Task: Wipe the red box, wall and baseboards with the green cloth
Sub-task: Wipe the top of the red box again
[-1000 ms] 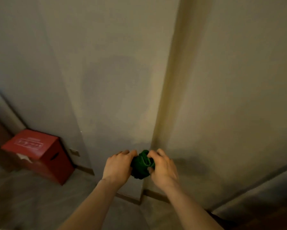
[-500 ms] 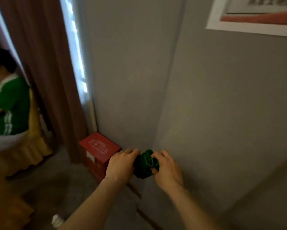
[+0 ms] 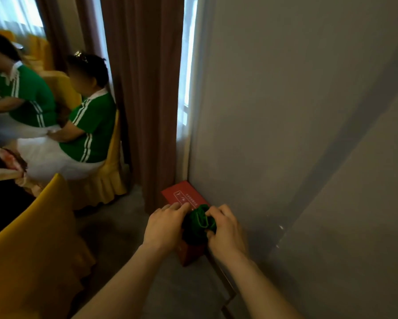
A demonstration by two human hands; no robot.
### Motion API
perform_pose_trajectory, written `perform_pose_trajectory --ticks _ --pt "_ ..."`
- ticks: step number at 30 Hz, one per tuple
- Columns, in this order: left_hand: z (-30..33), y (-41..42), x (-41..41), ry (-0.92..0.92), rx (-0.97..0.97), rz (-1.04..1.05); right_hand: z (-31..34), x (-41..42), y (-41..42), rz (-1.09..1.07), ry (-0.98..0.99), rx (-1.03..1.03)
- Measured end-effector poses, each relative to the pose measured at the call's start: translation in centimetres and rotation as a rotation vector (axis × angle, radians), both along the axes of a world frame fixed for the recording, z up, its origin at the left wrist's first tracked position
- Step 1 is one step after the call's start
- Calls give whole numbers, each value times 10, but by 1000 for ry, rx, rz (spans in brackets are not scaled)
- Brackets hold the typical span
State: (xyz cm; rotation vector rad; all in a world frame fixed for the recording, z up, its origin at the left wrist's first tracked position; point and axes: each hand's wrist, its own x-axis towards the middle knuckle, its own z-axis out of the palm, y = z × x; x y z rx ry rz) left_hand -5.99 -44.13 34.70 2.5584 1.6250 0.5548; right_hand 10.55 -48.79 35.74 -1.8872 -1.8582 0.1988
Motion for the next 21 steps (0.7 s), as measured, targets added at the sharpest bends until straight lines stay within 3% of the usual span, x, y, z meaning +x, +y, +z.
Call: perform_pose_trajectory --ticks 11,21 --pt "-50 141 32 36 -103 87 -60 29 158 11 42 -62" --pt "-151 305 75 60 -324 159 -160 70 329 15 46 -250"
